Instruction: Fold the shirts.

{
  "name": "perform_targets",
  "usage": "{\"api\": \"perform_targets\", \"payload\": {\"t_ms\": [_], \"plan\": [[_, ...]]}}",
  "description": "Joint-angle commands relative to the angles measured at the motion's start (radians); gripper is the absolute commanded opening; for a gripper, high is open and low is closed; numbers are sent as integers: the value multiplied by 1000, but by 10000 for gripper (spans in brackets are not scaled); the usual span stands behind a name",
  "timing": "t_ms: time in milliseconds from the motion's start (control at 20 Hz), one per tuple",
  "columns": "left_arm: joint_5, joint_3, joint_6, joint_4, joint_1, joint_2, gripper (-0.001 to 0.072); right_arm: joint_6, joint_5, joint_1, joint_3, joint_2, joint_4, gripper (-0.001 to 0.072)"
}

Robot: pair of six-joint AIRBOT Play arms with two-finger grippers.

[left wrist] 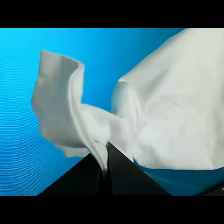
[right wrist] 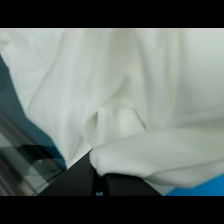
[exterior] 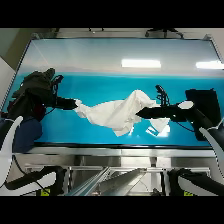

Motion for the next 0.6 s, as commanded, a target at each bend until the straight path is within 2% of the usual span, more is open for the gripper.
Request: {"api": "perform_targets", "payload": {"t_ms": [0,100,200,300,400,550], "plan": [[56,50,2,-6,2,157,13,3,159,1,68,165,7,22],[70,166,1,-6,2,351,13,33,172,-4,190,362,5,21],[-17,322,-2,-3,2,538,13,51,156,-40,379,532,3,21],[-89,505,-3,17,2,664,12,76,156,-87,562,626,2,21],[-57,708,-32,88,2,719,12,103,156,-121,724,671,-27,21],[49,941,-81,192,2,676,12,137,155,-131,883,665,-111,21]]}}
